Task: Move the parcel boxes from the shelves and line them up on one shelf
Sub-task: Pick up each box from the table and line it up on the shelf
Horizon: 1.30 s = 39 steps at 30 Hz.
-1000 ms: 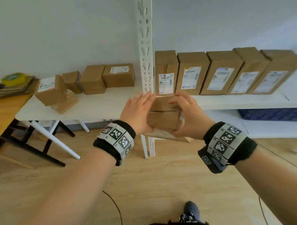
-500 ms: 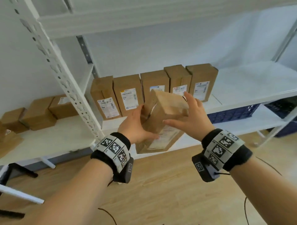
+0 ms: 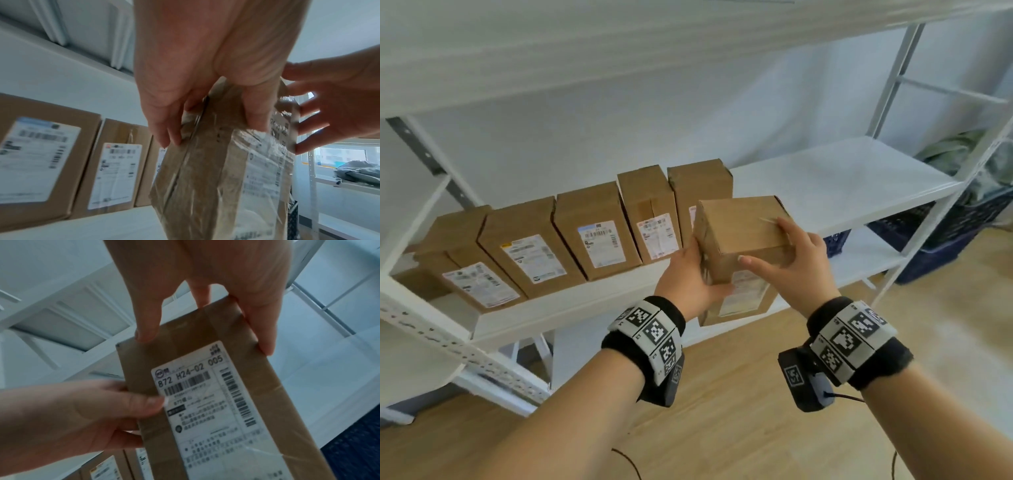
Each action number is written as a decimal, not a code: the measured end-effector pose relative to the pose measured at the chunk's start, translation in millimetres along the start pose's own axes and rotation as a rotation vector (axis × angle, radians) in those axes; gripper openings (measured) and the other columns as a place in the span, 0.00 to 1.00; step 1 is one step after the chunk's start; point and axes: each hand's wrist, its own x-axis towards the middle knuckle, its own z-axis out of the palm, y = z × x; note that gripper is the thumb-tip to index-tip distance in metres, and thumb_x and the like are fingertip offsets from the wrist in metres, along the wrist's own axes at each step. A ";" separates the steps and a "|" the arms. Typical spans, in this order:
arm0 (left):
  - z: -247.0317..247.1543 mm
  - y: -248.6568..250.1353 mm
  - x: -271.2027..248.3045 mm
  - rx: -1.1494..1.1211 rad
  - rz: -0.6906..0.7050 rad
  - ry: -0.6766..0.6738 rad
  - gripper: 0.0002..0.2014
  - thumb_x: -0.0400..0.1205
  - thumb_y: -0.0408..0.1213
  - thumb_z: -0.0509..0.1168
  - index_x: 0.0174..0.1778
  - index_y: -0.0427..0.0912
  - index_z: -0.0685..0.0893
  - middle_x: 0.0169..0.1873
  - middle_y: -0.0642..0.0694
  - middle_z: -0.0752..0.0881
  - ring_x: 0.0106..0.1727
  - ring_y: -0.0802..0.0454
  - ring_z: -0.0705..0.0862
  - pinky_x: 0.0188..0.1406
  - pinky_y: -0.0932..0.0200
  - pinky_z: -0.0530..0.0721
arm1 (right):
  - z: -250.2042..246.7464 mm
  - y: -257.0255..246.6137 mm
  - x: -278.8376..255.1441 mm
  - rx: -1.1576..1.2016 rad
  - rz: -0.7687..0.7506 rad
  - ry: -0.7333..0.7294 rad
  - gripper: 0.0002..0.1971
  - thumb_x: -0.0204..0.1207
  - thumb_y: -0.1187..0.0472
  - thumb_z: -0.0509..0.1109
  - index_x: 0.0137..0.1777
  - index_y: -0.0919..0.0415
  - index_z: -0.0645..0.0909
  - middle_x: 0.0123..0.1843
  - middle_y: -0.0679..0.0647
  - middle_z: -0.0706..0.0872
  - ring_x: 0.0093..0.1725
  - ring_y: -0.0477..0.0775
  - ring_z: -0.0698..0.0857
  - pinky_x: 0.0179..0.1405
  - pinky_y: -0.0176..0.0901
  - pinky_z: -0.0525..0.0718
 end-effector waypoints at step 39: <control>24.2 23.0 244.2 0.503 -0.021 0.229 0.22 0.87 0.42 0.50 0.78 0.45 0.67 0.78 0.49 0.67 0.81 0.52 0.59 0.81 0.51 0.52 | 24.7 99.9 289.2 -0.108 0.028 -0.089 0.38 0.74 0.40 0.68 0.80 0.52 0.61 0.79 0.57 0.56 0.78 0.55 0.62 0.73 0.43 0.63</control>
